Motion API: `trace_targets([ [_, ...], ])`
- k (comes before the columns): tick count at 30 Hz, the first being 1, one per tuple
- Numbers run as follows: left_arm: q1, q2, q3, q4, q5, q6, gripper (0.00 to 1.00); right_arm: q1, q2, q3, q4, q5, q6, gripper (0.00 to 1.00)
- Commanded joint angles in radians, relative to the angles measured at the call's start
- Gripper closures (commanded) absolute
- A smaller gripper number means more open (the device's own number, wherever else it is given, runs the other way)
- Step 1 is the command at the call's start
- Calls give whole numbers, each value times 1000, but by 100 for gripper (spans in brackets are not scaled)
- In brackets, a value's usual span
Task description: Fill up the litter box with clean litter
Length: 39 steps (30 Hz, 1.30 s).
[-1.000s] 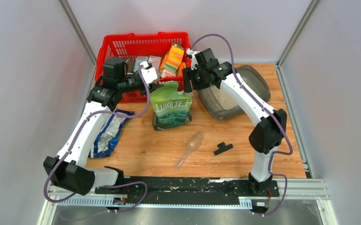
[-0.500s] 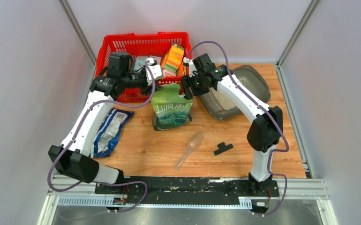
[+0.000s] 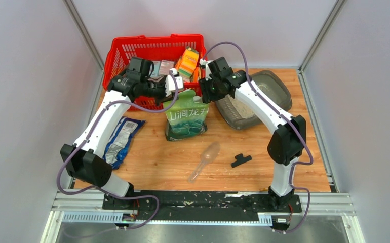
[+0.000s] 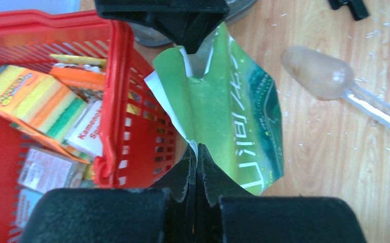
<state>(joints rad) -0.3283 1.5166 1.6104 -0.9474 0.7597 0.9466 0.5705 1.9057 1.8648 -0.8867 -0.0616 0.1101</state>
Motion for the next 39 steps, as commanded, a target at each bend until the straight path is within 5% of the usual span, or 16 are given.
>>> trace_targets([
  [1,-2,-90,-52,197,-135,-93,100,-35,-83,-7,60,20,-12,61],
  [6,0,-147,-150,545,-261,-107,100,-37,-97,-27,54,-37,5,100],
  [21,0,-217,-259,826,-83,-374,100,-14,-60,132,0,8,-54,100],
  [25,0,-213,-277,887,-112,-365,100,40,7,166,-90,112,-228,100],
  [34,6,-205,-224,842,-22,-304,100,40,46,280,-126,263,-302,100],
  [37,6,-203,-237,806,3,-286,100,40,38,280,-124,276,-303,97],
  [39,6,-213,-263,808,1,-282,100,37,24,278,-120,281,-311,81],
])
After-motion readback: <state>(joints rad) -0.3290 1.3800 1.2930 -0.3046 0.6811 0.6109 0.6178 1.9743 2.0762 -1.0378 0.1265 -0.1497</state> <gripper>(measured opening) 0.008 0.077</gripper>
